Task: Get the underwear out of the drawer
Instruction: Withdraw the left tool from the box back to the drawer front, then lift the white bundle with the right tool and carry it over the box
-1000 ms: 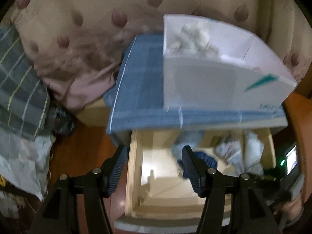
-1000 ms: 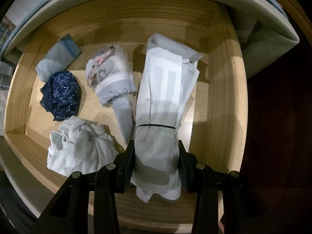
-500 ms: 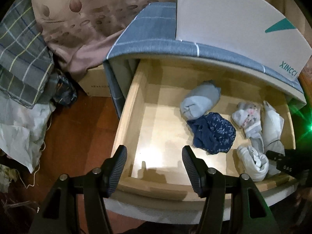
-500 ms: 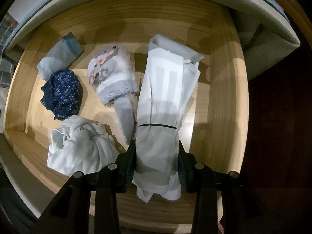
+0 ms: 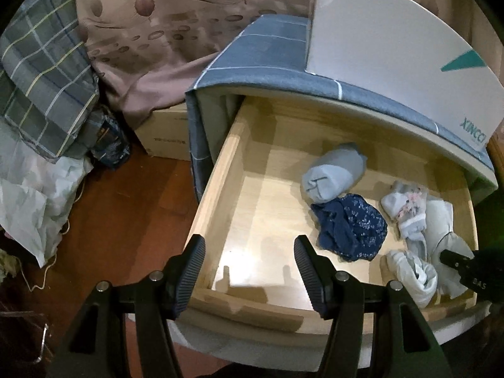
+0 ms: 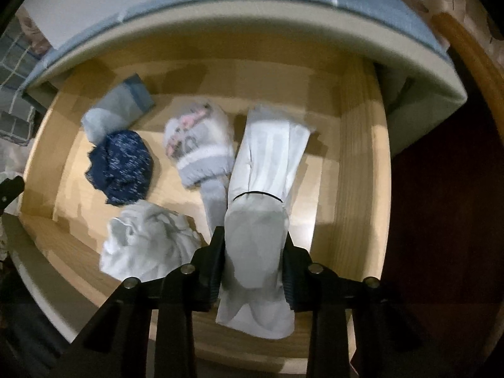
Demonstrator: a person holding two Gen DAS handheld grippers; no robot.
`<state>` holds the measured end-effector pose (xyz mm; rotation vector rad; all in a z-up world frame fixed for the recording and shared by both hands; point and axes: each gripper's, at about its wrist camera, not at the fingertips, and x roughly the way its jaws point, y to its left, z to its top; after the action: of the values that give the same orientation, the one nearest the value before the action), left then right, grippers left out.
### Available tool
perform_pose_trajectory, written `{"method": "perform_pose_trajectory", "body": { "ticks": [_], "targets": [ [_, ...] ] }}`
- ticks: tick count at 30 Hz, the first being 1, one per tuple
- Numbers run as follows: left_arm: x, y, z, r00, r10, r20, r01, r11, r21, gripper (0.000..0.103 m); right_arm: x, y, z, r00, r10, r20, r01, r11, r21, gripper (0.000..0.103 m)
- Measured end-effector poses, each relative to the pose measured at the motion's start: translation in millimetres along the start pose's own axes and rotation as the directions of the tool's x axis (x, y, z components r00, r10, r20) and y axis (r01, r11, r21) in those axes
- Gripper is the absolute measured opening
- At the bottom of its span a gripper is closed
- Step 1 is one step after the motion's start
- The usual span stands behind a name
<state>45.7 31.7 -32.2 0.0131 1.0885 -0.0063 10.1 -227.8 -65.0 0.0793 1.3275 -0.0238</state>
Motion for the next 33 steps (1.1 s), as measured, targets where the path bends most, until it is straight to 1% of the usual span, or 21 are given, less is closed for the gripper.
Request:
{"method": "perform_pose_trajectory", "body": {
  "ticks": [3, 5, 9, 11, 16, 19, 23, 28, 30, 32, 33],
  "targets": [
    [-1.8, 4.0, -0.3, 1.0, 0.001, 0.014, -0.001, 1.0, -0.016, 0.06, -8.3, -1.3, 5.0, 0.999, 0.033, -0.011, -0.033, 0.999, 0.009, 0.028],
    [-1.6, 4.2, -0.2, 1.0, 0.002, 0.015, -0.002, 1.0, -0.02, 0.06, -15.1, -2.9, 12.6, 0.998, 0.057, -0.039, -0.057, 0.998, 0.019, 0.027],
    [-2.2, 5.2, -0.5, 1.0, 0.002, 0.018, -0.002, 1.0, -0.025, 0.06, -26.7, -8.2, 27.7, 0.994, 0.065, -0.088, -0.062, 0.997, 0.036, 0.024],
    [-2.5, 5.9, -0.6, 1.0, -0.003, 0.02, 0.003, 1.0, -0.027, 0.06, -29.6, -9.9, 27.8, 0.992, 0.069, -0.101, -0.063, 0.996, 0.059, 0.024],
    [-2.5, 8.9, -1.1, 1.0, -0.011, 0.021, 0.012, 0.999, -0.038, 0.06, -28.4, -12.0, 22.8, 0.988, 0.111, -0.108, -0.099, 0.989, 0.11, 0.023],
    [-2.4, 10.3, -1.0, 1.0, -0.016, 0.021, 0.017, 0.999, -0.044, 0.06, -34.1, -11.0, 21.5, 0.989, 0.106, -0.107, -0.094, 0.99, 0.109, 0.023],
    [-2.8, 11.8, -1.0, 1.0, -0.02, 0.021, 0.021, 0.998, -0.052, 0.06, -47.2, -9.5, 19.6, 0.987, 0.132, -0.095, -0.121, 0.986, 0.117, 0.022],
    [-2.5, 11.9, -0.6, 1.0, -0.018, 0.021, 0.019, 0.998, -0.054, 0.06, -62.3, -5.3, 11.6, 0.986, 0.141, -0.089, -0.131, 0.986, 0.106, 0.022],
    [-2.2, 11.8, -0.7, 1.0, -0.016, 0.021, 0.017, 0.998, -0.053, 0.06, -67.5, -4.5, 7.8, 0.989, 0.13, -0.076, -0.122, 0.987, 0.105, 0.022],
    [-2.1, 11.2, -1.0, 1.0, -0.01, 0.022, 0.011, 0.999, -0.05, 0.06, -76.2, -1.5, 3.8, 0.994, 0.096, -0.043, -0.092, 0.992, 0.089, 0.022],
    [-1.9, 11.1, -1.1, 1.0, -0.006, 0.023, 0.007, 0.999, -0.049, 0.06, -80.6, -1.5, 1.6, 0.995, 0.101, -0.024, -0.098, 0.991, 0.093, 0.022]
  ]
}}
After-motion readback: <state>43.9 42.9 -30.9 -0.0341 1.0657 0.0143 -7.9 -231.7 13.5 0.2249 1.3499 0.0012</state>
